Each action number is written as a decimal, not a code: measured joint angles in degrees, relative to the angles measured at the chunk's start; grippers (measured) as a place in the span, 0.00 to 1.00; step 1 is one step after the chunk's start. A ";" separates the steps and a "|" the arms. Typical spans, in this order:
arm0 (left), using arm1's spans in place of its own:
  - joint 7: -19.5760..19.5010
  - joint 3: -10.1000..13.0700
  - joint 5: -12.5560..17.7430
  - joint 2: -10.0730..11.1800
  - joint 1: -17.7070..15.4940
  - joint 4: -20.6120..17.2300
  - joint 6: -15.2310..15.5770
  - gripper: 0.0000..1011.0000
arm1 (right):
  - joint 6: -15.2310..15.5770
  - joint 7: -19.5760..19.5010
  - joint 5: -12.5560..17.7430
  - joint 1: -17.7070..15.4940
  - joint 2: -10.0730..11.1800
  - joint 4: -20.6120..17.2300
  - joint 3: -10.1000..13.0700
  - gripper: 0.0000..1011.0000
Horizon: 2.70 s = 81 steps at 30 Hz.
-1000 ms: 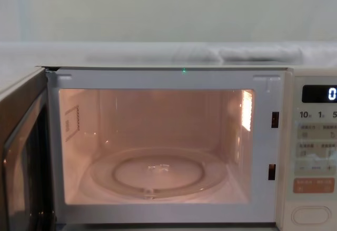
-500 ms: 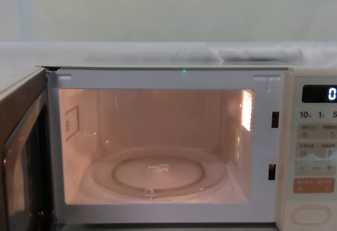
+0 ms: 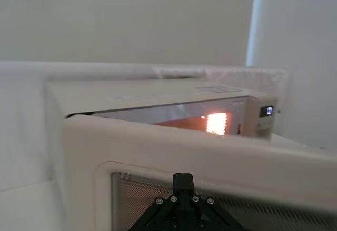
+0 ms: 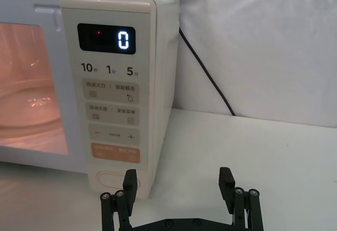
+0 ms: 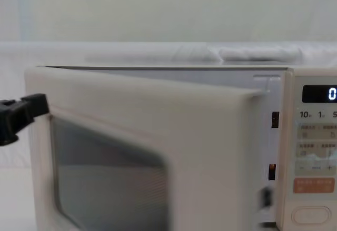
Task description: Press the button to open the microwave door with one hand; close the microwave door with the other hand.
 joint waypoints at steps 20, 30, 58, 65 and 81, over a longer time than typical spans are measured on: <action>-3.39 7.96 -1.33 2.25 -6.94 4.05 -1.04 0.00 | 0.00 0.00 0.00 0.00 0.00 0.00 0.01 0.99; -6.99 15.09 1.07 1.45 -13.98 12.57 -5.66 0.00 | 0.00 0.00 0.00 0.00 0.00 0.00 0.01 0.99; -10.00 26.05 1.85 -2.41 -27.45 21.14 -11.54 0.00 | 0.00 0.00 0.00 0.00 0.00 0.00 0.01 0.99; -10.79 28.44 0.87 -4.08 -30.38 23.92 -11.32 0.00 | 0.00 0.00 0.00 0.00 0.00 0.00 0.01 0.99; -3.81 29.27 3.80 -6.69 -33.52 27.23 -7.93 0.00 | 0.00 0.00 0.00 0.00 0.00 0.00 0.01 0.99</action>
